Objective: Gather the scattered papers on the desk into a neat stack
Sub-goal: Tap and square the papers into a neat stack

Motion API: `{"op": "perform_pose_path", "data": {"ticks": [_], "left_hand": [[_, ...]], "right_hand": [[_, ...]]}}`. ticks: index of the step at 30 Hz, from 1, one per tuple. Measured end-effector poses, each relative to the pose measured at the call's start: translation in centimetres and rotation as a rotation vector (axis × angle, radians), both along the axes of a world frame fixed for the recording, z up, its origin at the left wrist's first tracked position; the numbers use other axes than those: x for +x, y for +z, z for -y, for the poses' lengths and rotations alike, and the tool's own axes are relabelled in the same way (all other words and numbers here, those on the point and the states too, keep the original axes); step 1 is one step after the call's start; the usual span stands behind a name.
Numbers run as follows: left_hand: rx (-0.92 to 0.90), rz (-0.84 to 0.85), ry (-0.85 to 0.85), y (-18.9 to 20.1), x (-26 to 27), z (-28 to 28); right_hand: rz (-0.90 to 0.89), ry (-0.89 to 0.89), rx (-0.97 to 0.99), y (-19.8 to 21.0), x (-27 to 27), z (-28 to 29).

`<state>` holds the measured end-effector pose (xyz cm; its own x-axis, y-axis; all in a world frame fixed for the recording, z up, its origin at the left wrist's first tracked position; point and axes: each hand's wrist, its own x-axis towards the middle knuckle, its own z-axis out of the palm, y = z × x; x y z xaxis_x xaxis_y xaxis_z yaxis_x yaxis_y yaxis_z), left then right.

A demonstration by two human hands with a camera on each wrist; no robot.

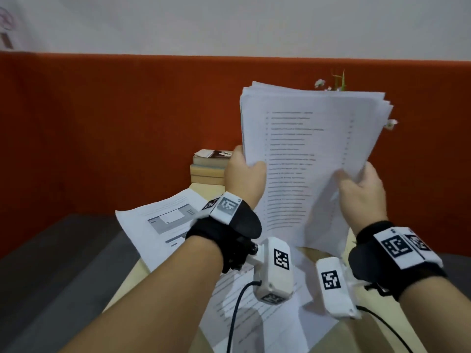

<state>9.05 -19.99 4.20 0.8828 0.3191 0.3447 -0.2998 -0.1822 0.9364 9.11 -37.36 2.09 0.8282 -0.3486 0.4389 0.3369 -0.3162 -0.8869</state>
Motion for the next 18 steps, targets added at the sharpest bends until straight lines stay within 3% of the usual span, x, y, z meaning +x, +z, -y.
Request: {"op": "perform_pose_path", "data": {"ticks": [2, 4, 5, 7, 9, 10, 12, 14, 18], "left_hand": [[0.139, 0.04, 0.081, 0.1, -1.2, -1.3], [0.277, -0.025, 0.295, -0.8, -2.2, -4.2], [0.337, -0.138, 0.426, -1.6, -2.6, -6.2], [0.434, -0.547, 0.594, -3.9, -4.0, -10.3], [0.462, -0.888, 0.569, -6.1, -5.9, -12.9], [0.428, -0.945, 0.493, -7.1, -6.5, -13.7], [0.402, -0.969, 0.307, -8.7, -6.5, -14.3], [0.488, -0.993, 0.238, -9.5, -6.6, -14.5], [0.629, -0.932, 0.441, -9.3, -6.4, -14.5]], "right_hand": [[-0.003, -0.033, -0.017, 0.0, -0.1, 0.5], [0.007, -0.073, -0.023, 0.0, -0.4, 0.9], [0.009, -0.091, -0.028, 0.1, -0.6, 1.1], [0.012, -0.118, -0.036, 0.2, -0.9, 1.6], [0.014, -0.131, -0.038, 0.3, -1.1, 1.7], [0.017, -0.135, -0.037, 0.4, -1.3, 1.7], [0.019, -0.139, -0.029, 0.5, -1.6, 1.4], [0.013, -0.147, -0.021, 0.7, -2.0, 1.1], [0.025, -0.17, -0.023, 1.2, -2.9, 0.9]]}}
